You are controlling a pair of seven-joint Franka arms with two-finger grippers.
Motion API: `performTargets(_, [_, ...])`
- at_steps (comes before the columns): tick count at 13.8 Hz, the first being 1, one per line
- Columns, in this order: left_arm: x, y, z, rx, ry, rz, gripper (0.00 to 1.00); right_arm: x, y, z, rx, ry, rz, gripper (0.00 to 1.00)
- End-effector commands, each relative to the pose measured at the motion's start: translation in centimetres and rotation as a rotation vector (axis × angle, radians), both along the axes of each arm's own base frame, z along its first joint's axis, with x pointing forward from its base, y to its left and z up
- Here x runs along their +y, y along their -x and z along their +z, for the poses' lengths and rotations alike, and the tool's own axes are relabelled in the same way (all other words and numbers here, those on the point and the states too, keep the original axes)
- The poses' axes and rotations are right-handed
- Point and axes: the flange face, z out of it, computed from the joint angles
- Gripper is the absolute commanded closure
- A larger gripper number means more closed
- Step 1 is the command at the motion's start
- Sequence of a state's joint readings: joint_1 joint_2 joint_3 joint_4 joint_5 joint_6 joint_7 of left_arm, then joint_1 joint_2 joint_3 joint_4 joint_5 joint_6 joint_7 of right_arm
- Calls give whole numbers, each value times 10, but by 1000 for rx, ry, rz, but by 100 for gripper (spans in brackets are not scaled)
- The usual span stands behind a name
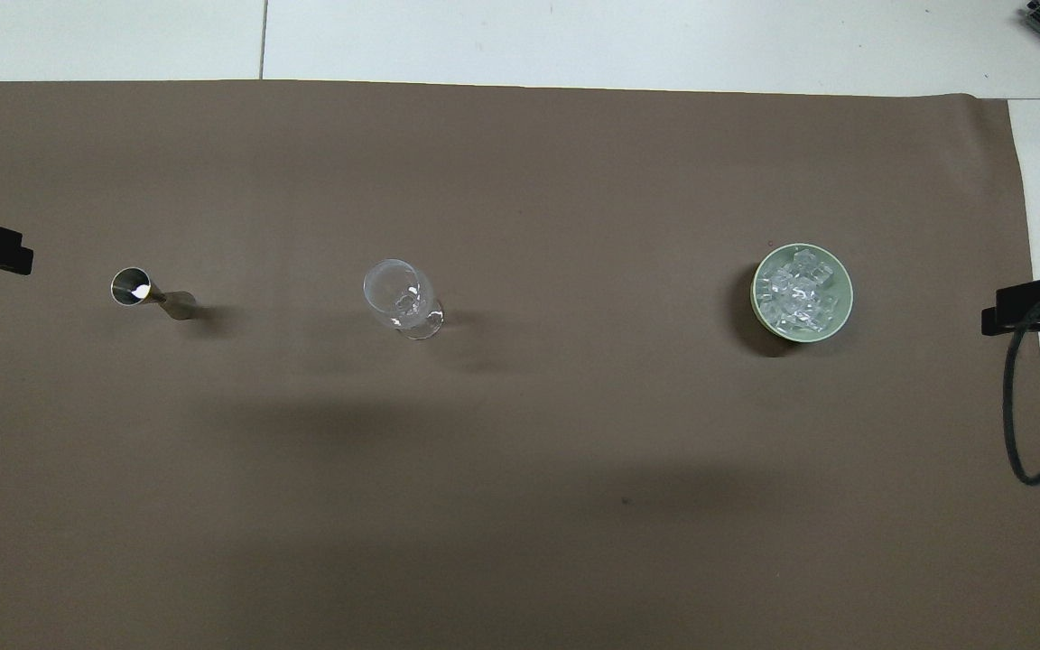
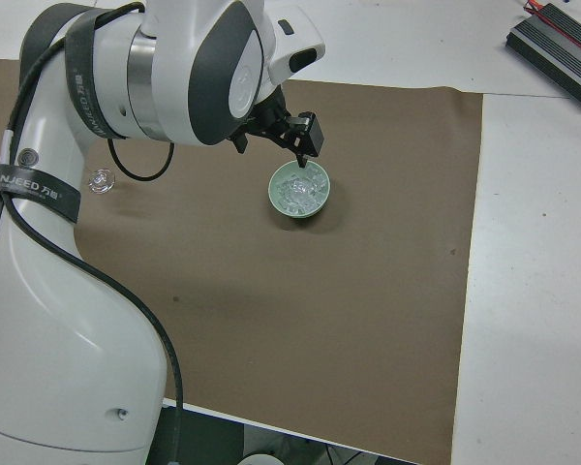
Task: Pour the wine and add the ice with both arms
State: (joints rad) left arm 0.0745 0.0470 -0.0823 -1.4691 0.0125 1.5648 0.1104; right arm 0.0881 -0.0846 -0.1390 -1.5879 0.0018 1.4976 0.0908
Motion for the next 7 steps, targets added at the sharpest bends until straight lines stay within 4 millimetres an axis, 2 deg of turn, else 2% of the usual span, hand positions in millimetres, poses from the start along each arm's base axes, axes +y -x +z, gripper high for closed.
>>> performTargets(1, [4, -1, 0, -11, -8, -7, 0, -1, 5, 1, -11, -13, 17, 0])
performTargets(7, [2, 1, 1, -2, -8, -10, 0, -1, 5, 1, -11, -15, 17, 0])
